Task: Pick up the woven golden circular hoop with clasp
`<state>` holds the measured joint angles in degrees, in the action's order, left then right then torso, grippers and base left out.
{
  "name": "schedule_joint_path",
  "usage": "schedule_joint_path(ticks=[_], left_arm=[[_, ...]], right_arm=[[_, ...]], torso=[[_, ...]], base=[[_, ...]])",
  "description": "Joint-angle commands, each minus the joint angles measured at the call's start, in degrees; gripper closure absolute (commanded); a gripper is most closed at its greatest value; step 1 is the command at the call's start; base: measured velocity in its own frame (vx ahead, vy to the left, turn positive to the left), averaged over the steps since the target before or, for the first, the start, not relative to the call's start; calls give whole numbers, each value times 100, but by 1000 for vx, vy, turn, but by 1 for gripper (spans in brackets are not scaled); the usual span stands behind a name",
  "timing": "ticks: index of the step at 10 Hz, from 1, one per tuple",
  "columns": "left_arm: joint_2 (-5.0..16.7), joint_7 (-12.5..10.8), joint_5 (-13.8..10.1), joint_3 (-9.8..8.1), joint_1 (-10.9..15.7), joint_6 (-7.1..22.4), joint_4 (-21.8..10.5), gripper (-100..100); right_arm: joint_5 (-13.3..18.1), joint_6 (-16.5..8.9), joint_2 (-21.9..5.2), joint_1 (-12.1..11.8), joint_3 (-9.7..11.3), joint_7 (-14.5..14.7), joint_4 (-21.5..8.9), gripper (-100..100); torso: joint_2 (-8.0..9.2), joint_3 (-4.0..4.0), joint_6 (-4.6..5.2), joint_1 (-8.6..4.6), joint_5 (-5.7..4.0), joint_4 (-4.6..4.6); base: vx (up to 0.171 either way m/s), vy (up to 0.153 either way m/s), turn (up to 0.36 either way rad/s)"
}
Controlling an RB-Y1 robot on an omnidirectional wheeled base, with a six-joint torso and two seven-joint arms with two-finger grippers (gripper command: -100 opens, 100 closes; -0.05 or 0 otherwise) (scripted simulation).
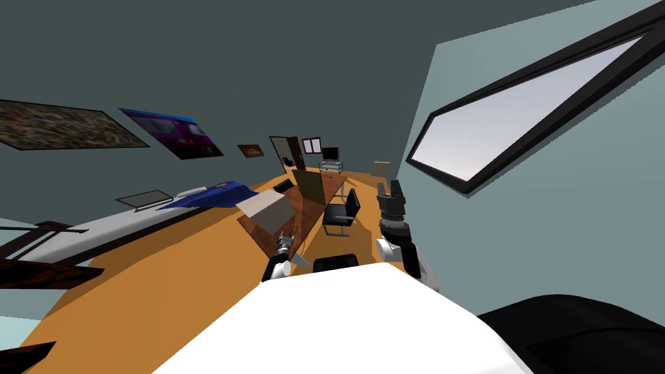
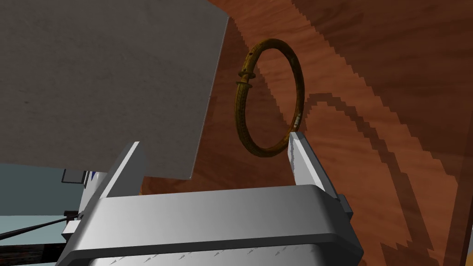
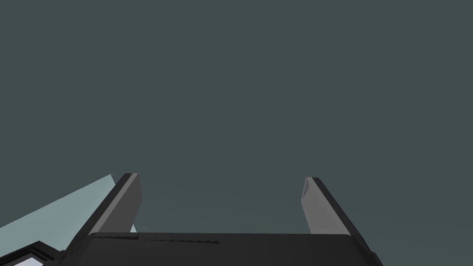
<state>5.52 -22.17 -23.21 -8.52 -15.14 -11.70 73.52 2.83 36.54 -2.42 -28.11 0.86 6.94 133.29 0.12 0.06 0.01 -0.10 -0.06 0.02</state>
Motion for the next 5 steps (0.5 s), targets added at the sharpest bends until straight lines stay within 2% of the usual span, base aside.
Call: schedule_joint_path(ticks=[1,5], left_arm=[[119,-22,15,-5,14,222,72,-100],[266,-115,54,-50,97,855,284,-100]], right_arm=[[0,0,0,0,0,0,0,0],[0,0,0,0,0,0,0,0]], torso=[[0,0,0,0,0,0],[-12,-7,0,10,2,-3]], base=[[-20,-42,8],[-1,-21,18]])
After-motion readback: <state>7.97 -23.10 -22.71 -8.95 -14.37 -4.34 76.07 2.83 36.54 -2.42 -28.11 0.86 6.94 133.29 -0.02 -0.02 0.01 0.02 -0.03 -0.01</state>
